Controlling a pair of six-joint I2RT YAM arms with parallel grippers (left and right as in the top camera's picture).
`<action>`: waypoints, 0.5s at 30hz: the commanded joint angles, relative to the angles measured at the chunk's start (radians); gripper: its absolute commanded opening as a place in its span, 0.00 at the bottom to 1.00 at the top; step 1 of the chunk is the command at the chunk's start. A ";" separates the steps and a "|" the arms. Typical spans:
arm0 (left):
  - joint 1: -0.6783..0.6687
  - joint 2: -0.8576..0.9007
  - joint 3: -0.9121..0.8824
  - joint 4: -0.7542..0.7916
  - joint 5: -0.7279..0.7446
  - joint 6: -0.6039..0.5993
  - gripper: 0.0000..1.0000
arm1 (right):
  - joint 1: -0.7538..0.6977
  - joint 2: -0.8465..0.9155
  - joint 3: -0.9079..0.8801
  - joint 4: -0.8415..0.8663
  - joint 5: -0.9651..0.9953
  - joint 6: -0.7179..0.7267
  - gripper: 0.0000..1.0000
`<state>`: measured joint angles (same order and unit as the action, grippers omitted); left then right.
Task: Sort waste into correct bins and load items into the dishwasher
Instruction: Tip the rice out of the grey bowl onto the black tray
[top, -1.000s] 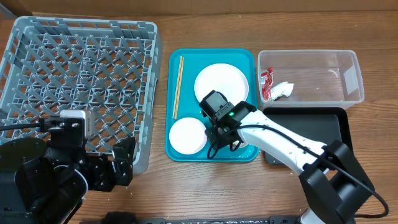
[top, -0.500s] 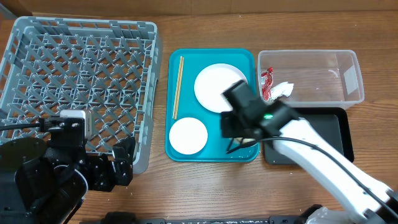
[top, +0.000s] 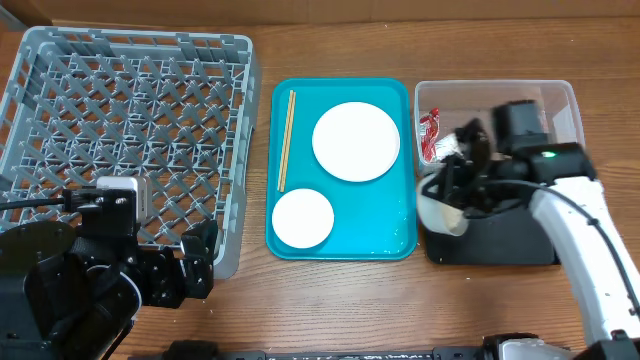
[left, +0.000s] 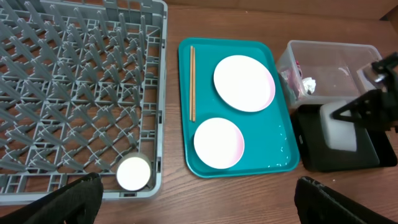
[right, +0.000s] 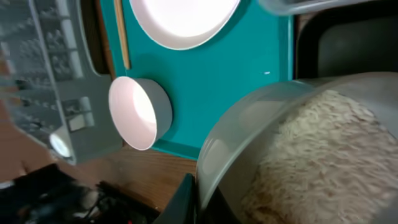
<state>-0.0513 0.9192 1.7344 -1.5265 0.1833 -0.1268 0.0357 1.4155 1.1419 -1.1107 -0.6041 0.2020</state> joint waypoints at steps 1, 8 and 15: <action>-0.005 0.003 0.002 0.005 0.000 0.015 1.00 | -0.129 -0.008 -0.065 0.002 -0.245 -0.184 0.04; -0.005 0.003 0.002 0.005 0.000 0.015 1.00 | -0.335 0.057 -0.232 0.053 -0.565 -0.455 0.04; -0.005 0.003 0.002 0.005 0.001 0.015 1.00 | -0.466 0.177 -0.283 0.109 -0.831 -0.642 0.04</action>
<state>-0.0513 0.9192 1.7344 -1.5265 0.1837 -0.1268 -0.3908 1.5684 0.8627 -1.0096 -1.2163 -0.2970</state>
